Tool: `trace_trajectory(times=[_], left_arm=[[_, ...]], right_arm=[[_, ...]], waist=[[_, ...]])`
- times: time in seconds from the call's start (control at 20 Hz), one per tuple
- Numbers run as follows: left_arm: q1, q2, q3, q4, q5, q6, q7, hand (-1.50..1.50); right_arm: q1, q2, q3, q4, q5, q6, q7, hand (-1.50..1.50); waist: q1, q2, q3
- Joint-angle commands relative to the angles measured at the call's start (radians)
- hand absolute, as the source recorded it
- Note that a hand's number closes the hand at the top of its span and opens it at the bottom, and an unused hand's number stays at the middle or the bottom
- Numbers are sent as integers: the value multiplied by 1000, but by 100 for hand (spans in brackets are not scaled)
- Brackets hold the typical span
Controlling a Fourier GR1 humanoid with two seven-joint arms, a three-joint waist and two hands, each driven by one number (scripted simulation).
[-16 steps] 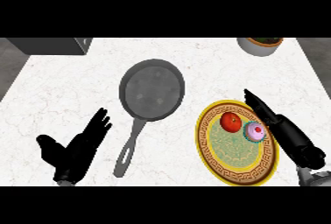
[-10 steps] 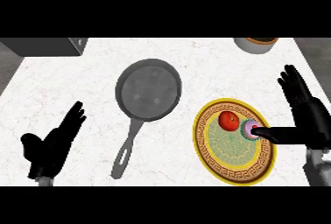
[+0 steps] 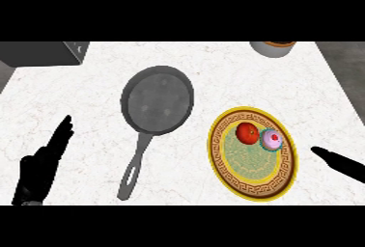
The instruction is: Pick the cupcake from the plate and place it in the pan
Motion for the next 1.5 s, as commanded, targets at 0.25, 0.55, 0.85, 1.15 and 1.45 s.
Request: trace_trajectory(times=[0.25,0.55,0.85,1.15,1.45], left_arm=[[-43,-15,-26,-2,-56,9,29,0],[-65,-24,-15,14,-61,-13,42,0],[-56,-47,-34,-17,-91,-14,46,0],[-72,-50,-4,32,-82,-46,29,0],[-70,-59,-7,24,-98,-46,23,0]], right_arm=[[83,-243,136,-266,219,171,494,-150],[-117,-317,142,-350,91,395,718,-150],[-350,-298,212,-181,59,510,870,-150],[-468,-244,278,-108,17,575,962,-150],[-541,-288,308,26,-65,709,992,-150]], waist=[[41,7,1],[54,9,3],[68,11,4],[61,10,3],[62,11,3]])
